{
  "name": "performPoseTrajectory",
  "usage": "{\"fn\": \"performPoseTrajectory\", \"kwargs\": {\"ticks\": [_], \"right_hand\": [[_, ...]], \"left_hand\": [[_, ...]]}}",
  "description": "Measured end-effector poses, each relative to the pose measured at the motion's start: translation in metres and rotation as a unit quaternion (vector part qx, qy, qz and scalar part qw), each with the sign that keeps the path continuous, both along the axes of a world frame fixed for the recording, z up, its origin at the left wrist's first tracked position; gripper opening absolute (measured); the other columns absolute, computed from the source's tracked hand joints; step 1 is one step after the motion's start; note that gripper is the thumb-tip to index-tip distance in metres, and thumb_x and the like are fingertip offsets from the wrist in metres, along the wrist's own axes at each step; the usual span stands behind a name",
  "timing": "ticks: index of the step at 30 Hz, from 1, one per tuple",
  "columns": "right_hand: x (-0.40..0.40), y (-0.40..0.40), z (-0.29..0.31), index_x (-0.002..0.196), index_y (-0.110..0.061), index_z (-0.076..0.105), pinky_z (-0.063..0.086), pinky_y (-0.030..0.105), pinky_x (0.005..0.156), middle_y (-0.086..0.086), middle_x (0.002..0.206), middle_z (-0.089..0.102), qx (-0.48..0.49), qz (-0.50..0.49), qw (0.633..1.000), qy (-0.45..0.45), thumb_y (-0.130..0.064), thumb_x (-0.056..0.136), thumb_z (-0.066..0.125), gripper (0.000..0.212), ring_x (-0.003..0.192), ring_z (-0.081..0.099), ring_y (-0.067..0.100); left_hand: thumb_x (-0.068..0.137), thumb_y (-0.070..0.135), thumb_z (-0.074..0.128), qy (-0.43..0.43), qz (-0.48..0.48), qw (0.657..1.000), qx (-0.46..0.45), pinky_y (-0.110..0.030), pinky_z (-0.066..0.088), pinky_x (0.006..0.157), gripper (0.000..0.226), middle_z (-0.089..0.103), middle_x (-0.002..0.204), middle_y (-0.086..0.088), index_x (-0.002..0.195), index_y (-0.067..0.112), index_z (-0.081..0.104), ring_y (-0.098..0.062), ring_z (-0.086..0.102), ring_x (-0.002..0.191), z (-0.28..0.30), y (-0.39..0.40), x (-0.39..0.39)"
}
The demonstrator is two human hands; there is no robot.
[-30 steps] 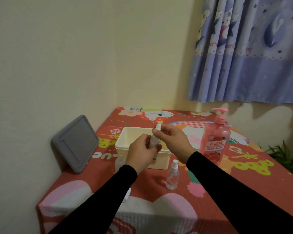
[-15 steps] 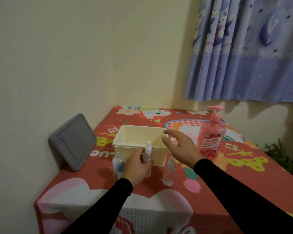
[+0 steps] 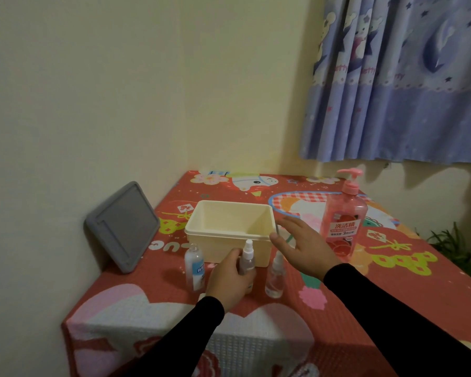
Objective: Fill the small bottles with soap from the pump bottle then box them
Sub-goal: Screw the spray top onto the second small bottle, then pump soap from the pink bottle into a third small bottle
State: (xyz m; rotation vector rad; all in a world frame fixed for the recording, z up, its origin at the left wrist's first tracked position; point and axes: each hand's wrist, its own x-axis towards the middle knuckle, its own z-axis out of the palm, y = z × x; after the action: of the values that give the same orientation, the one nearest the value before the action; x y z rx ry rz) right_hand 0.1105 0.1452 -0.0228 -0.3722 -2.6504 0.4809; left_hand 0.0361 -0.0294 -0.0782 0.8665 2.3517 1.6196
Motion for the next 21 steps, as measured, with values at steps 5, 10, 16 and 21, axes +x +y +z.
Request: {"fn": "performPoseTrajectory", "kwargs": {"ticks": [5,10,16,21], "right_hand": [[-0.003,0.001,0.003,0.143,-0.027,0.043,0.03,0.032,0.112,-0.005,0.152,0.038,-0.001,-0.002,1.0,-0.012,-0.066,0.09,0.033,0.066,0.14,0.032,0.012],[-0.004,0.001,0.007,0.145,-0.026,0.04,0.024,0.031,0.113,-0.003,0.154,0.034,0.007,-0.007,1.0,-0.013,-0.057,0.095,0.037,0.059,0.143,0.027,0.014],[-0.009,0.0,0.009,0.145,-0.025,0.04,0.027,0.029,0.111,-0.004,0.154,0.036,0.011,-0.011,1.0,-0.014,-0.058,0.095,0.036,0.06,0.142,0.03,0.012],[-0.013,-0.002,0.01,0.147,-0.023,0.038,0.024,0.032,0.114,-0.002,0.156,0.032,0.013,-0.012,1.0,-0.021,-0.06,0.094,0.035,0.064,0.144,0.028,0.013]], "left_hand": [[0.087,0.026,0.06,0.028,-0.02,0.999,-0.019,-0.006,0.044,0.06,0.013,0.069,0.09,0.009,0.1,0.027,0.059,-0.003,0.063,0.082,0.008,-0.003,-0.003],[0.091,0.018,0.058,0.117,0.02,0.993,-0.012,-0.016,0.041,0.09,0.04,0.062,0.117,0.006,0.131,0.02,0.055,-0.006,0.057,0.106,0.035,-0.015,-0.012],[0.088,0.024,0.061,0.197,0.151,0.969,-0.003,-0.034,0.043,0.099,0.043,0.056,0.123,0.001,0.13,0.017,0.054,-0.016,0.051,0.115,0.057,-0.051,-0.037],[0.075,0.042,0.069,0.083,0.132,0.985,-0.078,-0.037,0.05,0.087,0.058,0.054,0.121,0.004,0.127,0.031,0.048,-0.014,0.056,0.106,0.034,-0.076,-0.048]]}}
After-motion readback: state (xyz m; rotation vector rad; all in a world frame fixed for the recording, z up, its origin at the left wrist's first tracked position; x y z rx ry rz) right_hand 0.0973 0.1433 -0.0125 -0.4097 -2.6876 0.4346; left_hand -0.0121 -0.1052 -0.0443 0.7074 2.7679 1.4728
